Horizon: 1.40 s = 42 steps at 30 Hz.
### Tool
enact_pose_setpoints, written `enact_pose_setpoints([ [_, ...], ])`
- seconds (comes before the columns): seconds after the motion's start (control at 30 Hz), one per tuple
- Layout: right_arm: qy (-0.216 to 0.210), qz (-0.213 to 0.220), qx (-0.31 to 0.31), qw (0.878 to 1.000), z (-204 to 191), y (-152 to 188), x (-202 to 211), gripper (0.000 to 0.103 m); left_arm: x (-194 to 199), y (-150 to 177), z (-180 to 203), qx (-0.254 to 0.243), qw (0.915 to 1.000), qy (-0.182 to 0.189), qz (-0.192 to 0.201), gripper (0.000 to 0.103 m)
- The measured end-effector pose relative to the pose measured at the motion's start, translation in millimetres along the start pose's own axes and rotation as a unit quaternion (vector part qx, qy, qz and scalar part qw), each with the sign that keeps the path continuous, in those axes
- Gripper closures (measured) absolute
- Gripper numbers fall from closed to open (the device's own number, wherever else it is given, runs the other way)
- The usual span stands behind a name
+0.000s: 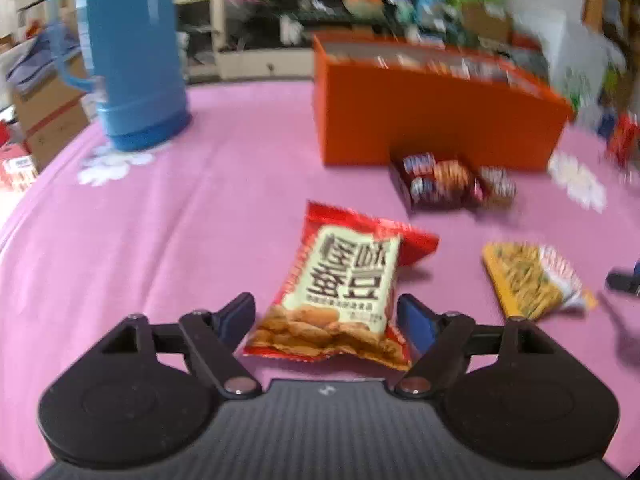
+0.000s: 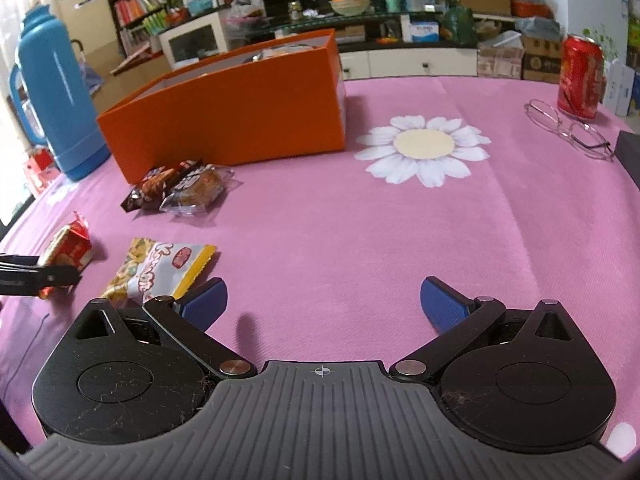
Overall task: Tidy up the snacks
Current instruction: 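Grasp the yellow-white Kakaoe snack bag with the right tool while the left tool holds the red bag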
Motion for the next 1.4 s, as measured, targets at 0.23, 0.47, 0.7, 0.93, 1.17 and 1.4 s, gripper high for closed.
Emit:
enact_pose_setpoints([
  [0.23, 0.009, -0.003, 0.021, 1.000, -5.8, 1.0, -1.7, 0.009, -3.4, -5.3, -4.8, -0.003, 0.9990, -0.037, 0.025, 0.004],
  [0.47, 0.001, -0.006, 0.018, 1.000, -5.5, 0.0, -0.6, 0.009, -5.8, -5.5, 6.9, -0.038, 0.9990, -0.023, 0.003, 0.017],
  [0.7, -0.007, -0.008, 0.014, 1.000, -6.1, -0.7, -0.2, 0.009, 1.3, -25.1, 10.9, -0.048, 0.9945, -0.080, 0.048, 0.005],
  [0.93, -0.012, -0.008, 0.012, 1.000, -5.5, -1.0, 0.5, 0.009, -13.7, -26.7, -12.9, 0.000, 0.9996, -0.027, 0.001, 0.003],
  [1.17, -0.012, -0.007, 0.009, 1.000, -5.5, -1.5, 0.0, 0.009, 3.7, -13.3, -8.7, 0.043, 0.9986, 0.023, 0.019, 0.002],
  [1.4, -0.007, -0.008, 0.019, 1.000, -7.9, -0.7, -0.7, 0.009, -23.1, -25.6, 6.2, -0.039, 0.9984, 0.040, 0.000, 0.002],
])
Point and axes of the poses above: each gripper's, at about its wrist camera, not at the fingertips, and x roughly against the way its jaws point, z to its right, y to its underside, the point moved 1 cm from there along -x, roughly the way its jaws point, and after that the axes turned 1 degree about y, right-handed, at the moved point
